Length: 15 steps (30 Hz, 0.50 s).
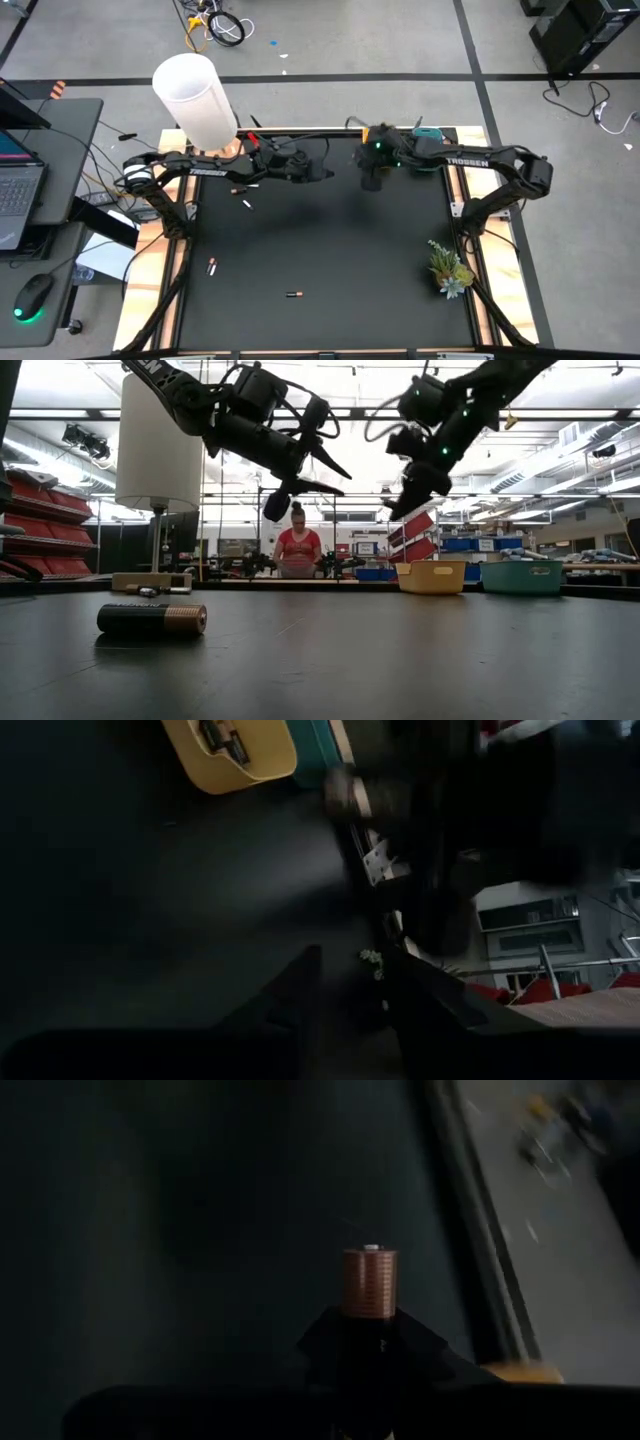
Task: Sort batteries
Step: Put the black battery into the yellow bin
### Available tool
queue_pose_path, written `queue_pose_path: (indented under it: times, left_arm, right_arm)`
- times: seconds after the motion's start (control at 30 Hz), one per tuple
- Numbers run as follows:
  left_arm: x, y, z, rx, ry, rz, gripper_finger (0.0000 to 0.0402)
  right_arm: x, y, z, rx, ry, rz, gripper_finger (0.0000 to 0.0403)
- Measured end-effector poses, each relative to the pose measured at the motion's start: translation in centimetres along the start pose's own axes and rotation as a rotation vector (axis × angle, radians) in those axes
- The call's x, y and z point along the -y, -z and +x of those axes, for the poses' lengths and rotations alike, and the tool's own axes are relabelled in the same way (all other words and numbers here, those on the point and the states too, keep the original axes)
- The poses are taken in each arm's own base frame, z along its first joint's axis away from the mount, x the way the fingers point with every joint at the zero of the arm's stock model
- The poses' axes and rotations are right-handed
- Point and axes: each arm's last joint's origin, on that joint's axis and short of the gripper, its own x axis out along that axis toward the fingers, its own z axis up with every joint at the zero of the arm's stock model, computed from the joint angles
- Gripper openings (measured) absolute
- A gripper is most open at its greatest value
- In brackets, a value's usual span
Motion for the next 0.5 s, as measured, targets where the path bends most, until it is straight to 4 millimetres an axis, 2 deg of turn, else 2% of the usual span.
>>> queue_pose_path:
  times: [0.23,0.4,0.5]
  left_arm:
    - [0.3,-0.1,0.0,0.013,0.032,0.012,0.0136]
    - [0.6,-0.5,-0.2,0.025,0.064,0.051,0.0135]
    - [1.1,-0.6,-0.8,0.077,0.042,0.133,0.0135]
  right_arm:
    - [5.3,3.6,0.7,-0.145,0.176,0.345,0.0048]
    - [7.5,5.7,0.3,-0.220,0.218,0.450,0.0048]
    - [8.1,6.5,0.1,-0.247,0.211,0.470,0.0087]
